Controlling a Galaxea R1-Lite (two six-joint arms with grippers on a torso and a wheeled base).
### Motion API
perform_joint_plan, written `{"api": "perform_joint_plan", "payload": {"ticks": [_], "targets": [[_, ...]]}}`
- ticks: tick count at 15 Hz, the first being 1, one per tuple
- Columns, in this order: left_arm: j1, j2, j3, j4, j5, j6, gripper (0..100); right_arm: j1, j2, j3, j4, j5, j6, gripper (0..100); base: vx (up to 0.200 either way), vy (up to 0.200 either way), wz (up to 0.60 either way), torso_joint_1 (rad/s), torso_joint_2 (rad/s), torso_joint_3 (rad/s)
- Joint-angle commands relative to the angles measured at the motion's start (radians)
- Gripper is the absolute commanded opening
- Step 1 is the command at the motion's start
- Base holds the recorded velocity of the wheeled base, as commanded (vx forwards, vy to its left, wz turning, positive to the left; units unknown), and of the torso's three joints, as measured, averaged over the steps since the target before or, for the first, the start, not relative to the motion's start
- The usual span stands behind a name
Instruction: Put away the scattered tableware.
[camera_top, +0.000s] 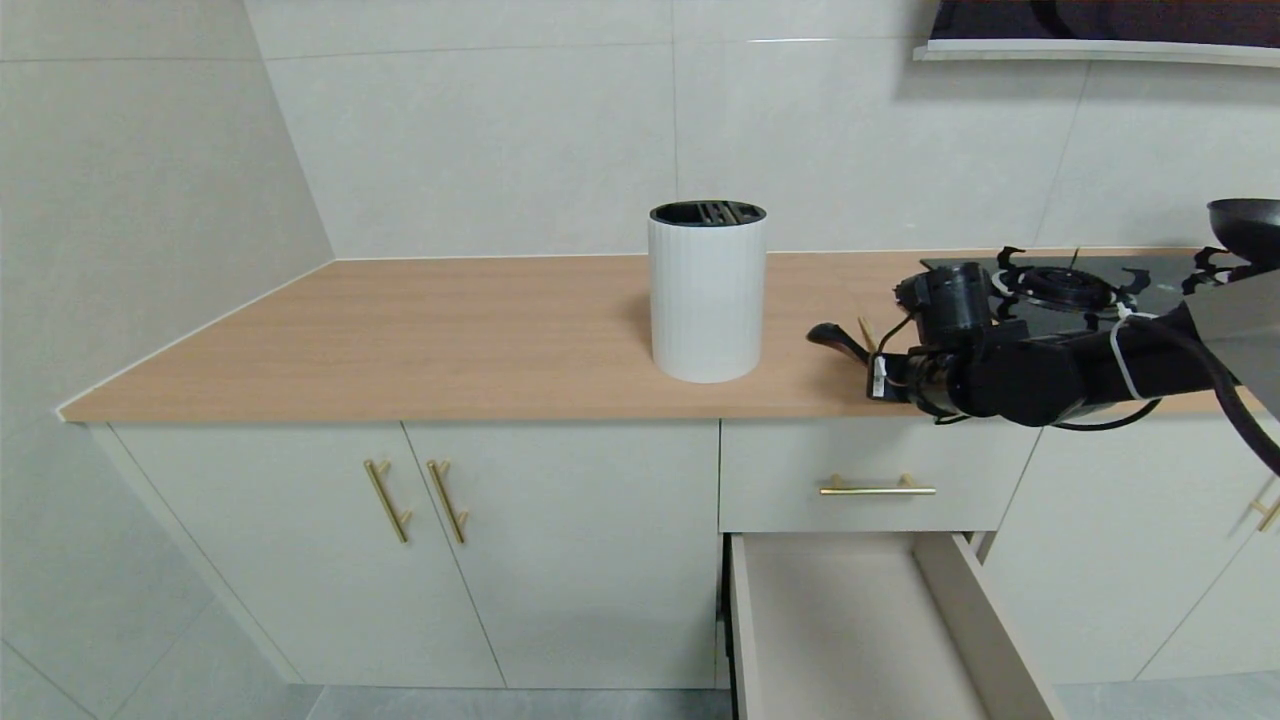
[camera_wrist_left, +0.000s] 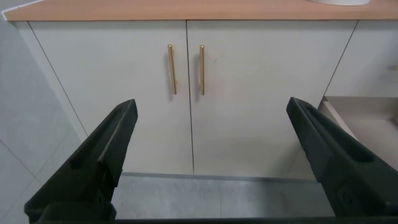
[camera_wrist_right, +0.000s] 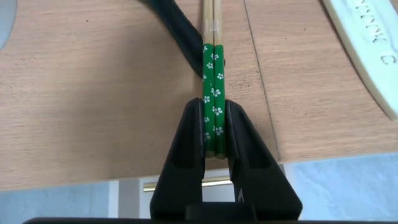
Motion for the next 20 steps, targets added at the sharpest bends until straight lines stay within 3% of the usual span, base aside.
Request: {"api": "perform_joint_plan", "payload": {"ticks": [1,8,12,15,16,20], "targets": [[0.000,0.000,0.000,0.000,-0.001,0.000,100,0.000,-0.047,0.013,0.000,-0.015,0.011,0,0.000,0.000,0.00,0.000,0.00,0.000],[0.000,0.000,0.000,0.000,-0.001,0.000,100,0.013,-0.461,0.292,0.004,-0.001,0.017,0,0.000,0.000,0.00,0.000,0.00,0.000],[0.000,0.000,0.000,0.000,0.001,0.000,100,0.022,-0.659,0.467,0.111,0.077,0.015,0,0.000,0.000,0.00,0.000,0.00,0.000],[0.000,0.000,0.000,0.000,-0.001,0.000,100,0.022,-0.780,0.521,0.244,0.193,0.012,0,0.000,0.000,0.00,0.000,0.00,0.000],[0.000,0.000,0.000,0.000,0.001,0.000,100,0.023,-0.818,0.551,0.267,0.279,0.007,0,0.000,0.000,0.00,0.000,0.00,0.000],[0.000,0.000,0.000,0.000,-0.001,0.000,100,0.045,-0.852,0.660,0.269,0.332,-0.098,0,0.000,0.000,0.00,0.000,0.00,0.000]]}}
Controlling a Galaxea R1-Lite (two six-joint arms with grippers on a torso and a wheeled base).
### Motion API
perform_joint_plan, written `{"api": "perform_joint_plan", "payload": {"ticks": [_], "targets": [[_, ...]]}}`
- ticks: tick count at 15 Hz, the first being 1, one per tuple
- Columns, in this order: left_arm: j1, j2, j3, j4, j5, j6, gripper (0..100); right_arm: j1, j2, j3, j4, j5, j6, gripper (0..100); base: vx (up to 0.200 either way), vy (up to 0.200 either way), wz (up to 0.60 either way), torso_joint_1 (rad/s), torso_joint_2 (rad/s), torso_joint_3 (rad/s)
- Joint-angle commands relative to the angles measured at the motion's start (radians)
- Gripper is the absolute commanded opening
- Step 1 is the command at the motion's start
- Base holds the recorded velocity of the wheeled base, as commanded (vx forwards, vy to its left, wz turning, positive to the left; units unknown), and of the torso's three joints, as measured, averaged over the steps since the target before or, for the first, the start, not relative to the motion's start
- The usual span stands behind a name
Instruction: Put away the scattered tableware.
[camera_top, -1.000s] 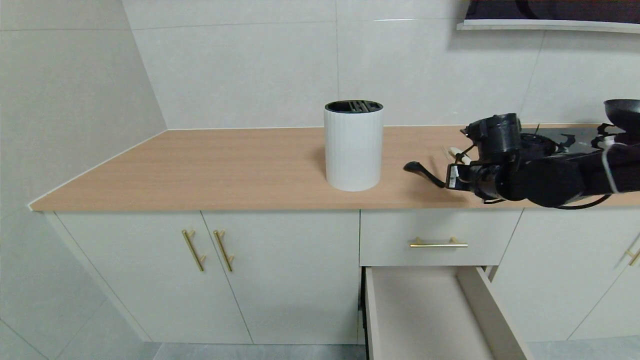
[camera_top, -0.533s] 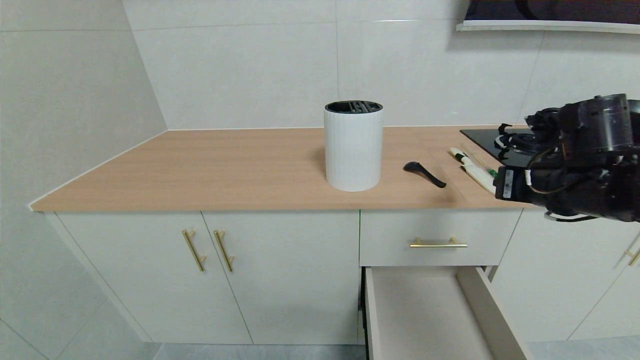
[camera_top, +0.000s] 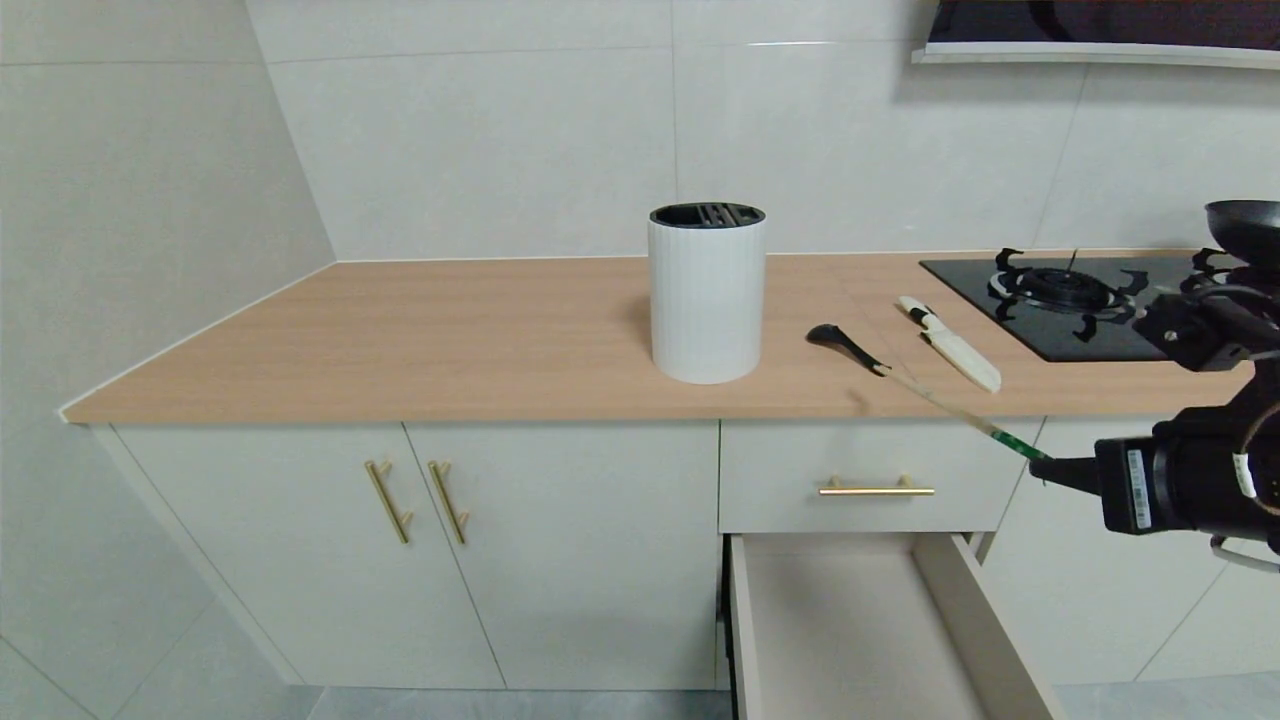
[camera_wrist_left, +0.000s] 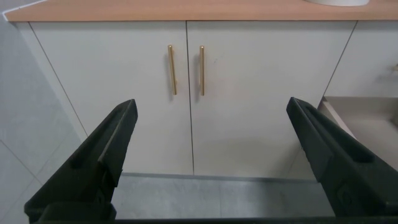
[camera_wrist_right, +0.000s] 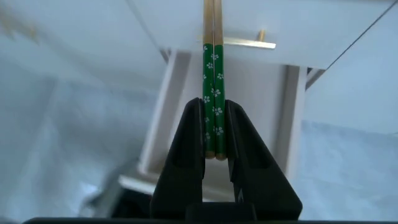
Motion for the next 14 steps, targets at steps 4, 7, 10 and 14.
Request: {"api": "perform_joint_plan", "payload": {"ticks": [4,7,10,14], "targets": [[0.000,0.000,0.000,0.000,0.000,-0.001,100,0.079,-0.005,0.111,0.006,0.011,-0.069,0,0.000,0.000,0.00,0.000,0.00,0.000],[0.000,0.000,0.000,0.000,0.001,-0.001,100,0.123,0.005,0.122,0.003,0.016,-0.069,0,0.000,0.000,0.00,0.000,0.00,0.000],[0.000,0.000,0.000,0.000,0.000,-0.001,100,0.123,0.017,0.123,0.000,0.014,-0.069,0,0.000,0.000,0.00,0.000,0.00,0.000],[0.000,0.000,0.000,0.000,0.000,-0.001,100,0.125,0.031,0.123,-0.001,0.014,-0.069,0,0.000,0.000,0.00,-0.023,0.05,0.029]]}}
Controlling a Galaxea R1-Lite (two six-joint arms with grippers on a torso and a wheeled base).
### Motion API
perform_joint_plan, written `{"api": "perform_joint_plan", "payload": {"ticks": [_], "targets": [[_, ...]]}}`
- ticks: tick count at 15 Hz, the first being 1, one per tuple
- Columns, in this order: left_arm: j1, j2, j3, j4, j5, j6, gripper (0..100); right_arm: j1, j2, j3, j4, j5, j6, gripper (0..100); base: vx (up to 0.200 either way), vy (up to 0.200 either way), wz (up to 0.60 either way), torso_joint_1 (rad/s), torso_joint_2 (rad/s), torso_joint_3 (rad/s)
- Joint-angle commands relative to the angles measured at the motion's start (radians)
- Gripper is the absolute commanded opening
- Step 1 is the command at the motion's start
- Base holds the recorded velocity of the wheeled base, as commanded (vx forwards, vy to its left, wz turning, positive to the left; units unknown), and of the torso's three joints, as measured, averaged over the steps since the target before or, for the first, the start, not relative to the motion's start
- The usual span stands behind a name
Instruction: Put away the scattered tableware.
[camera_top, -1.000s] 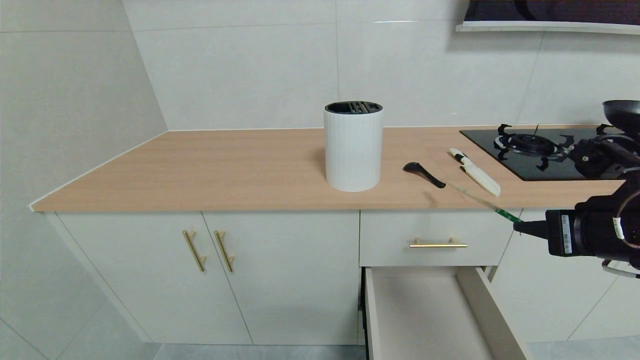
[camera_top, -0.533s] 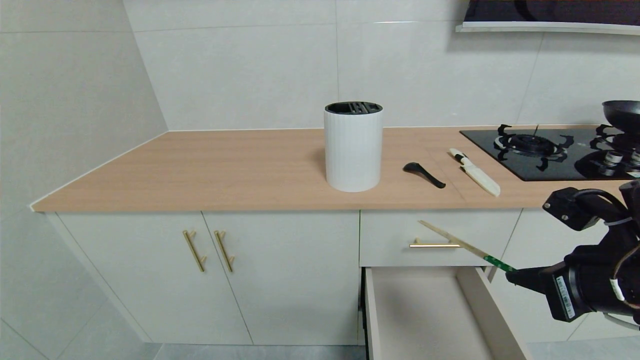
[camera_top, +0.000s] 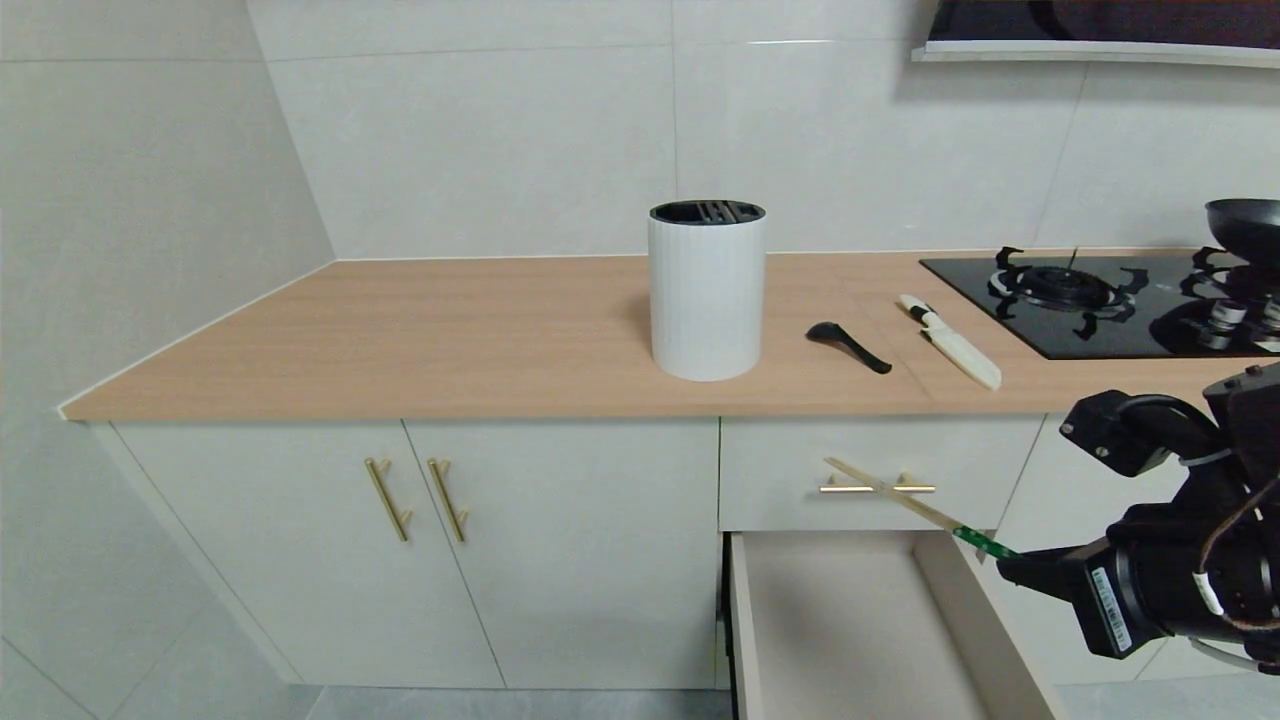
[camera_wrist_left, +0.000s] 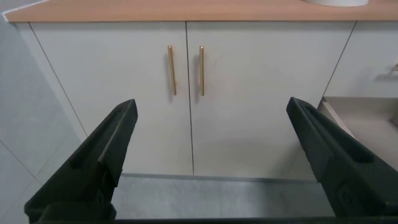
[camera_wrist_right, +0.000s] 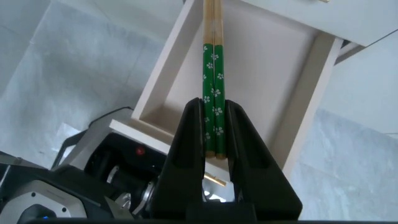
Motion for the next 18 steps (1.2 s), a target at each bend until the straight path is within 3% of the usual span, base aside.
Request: {"api": "perform_joint_plan", "payload": {"ticks": [1,18], "targets": [[0.000,0.000,0.001,0.000,0.000,0.000,100,-0.001,0.014,0.000,0.001,0.000,0.000,0,0.000,0.000,0.00,-0.124,0.32,0.183],[0.000,0.000,0.001,0.000,0.001,0.000,100,0.001,0.065,0.003,0.001,0.000,-0.001,0,0.000,0.000,0.00,-0.145,0.41,0.262]]}}
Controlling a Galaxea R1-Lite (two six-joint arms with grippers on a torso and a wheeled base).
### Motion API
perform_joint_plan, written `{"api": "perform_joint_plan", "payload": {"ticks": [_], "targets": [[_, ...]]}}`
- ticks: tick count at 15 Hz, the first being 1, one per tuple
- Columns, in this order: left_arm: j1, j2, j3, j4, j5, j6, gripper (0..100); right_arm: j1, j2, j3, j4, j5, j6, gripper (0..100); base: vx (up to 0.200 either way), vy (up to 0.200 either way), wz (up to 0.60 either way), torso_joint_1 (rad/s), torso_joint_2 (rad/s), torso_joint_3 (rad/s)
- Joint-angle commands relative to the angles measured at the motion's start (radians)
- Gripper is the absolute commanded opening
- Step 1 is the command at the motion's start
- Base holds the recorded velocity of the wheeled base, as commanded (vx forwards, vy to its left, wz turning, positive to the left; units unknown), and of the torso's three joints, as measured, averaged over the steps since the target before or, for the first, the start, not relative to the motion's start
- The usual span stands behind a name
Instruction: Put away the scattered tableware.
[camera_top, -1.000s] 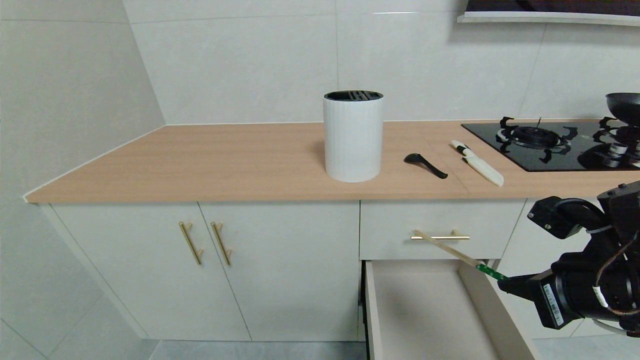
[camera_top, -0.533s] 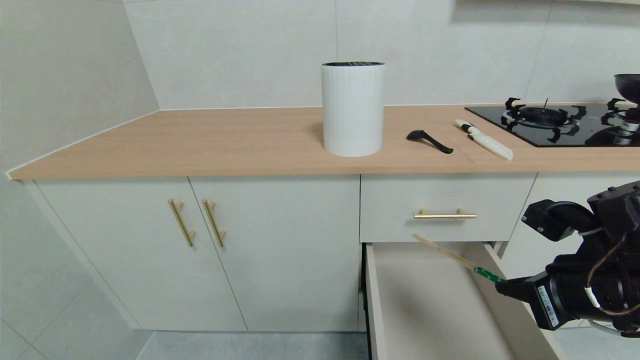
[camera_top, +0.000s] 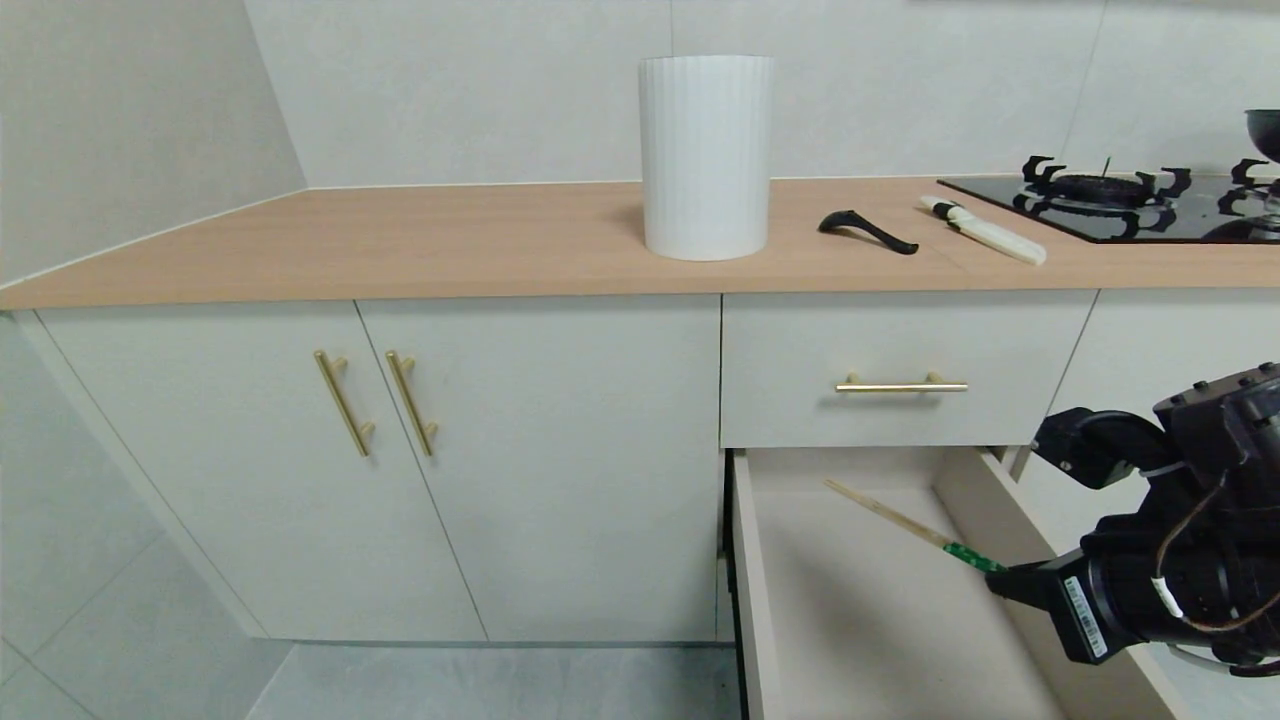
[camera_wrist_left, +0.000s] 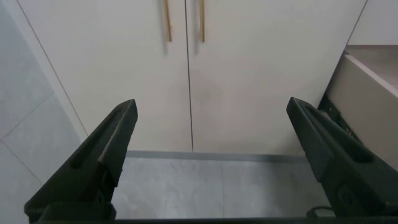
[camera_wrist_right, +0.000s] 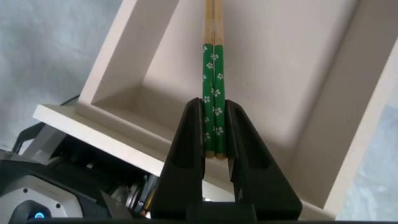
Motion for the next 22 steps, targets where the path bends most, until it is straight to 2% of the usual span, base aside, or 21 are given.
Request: {"api": "perform_joint_plan", "payload": {"ticks": [1,4,9,12,14,16,19,22], "targets": [[0.000,0.000,0.000,0.000,0.000,-0.001,100,0.000,0.010,0.000,0.001,0.000,0.000,0,0.000,0.000,0.00,-0.012,0.07,0.051],[0.000,0.000,0.000,0.000,0.000,-0.001,100,0.000,0.045,-0.001,0.001,0.002,0.001,0,0.000,0.000,0.00,0.000,0.00,0.000],[0.000,0.000,0.000,0.000,0.000,-0.001,100,0.000,0.252,-0.051,0.001,-0.001,0.024,0,0.000,0.000,0.00,0.000,0.00,0.000],[0.000,0.000,0.000,0.000,0.000,-0.001,100,0.025,0.444,-0.147,-0.001,-0.001,0.231,0,0.000,0.000,0.00,0.000,0.00,0.000],[0.000,0.000,0.000,0.000,0.000,-0.001,100,0.025,0.548,-0.195,-0.012,-0.003,0.308,0,0.000,0.000,0.00,0.000,0.00,0.000],[0.000,0.000,0.000,0.000,0.000,-0.001,100,0.025,0.628,-0.189,-0.156,-0.003,0.368,0,0.000,0.000,0.00,0.000,0.00,0.000],[0.000,0.000,0.000,0.000,0.001,-0.001,100,0.023,0.735,-0.166,-0.331,-0.014,0.379,0,0.000,0.000,0.00,0.000,0.00,0.000],[0.000,0.000,0.000,0.000,0.000,-0.001,100,0.025,0.817,-0.164,-0.383,-0.023,0.380,0,0.000,0.000,0.00,0.000,0.00,0.000]]}}
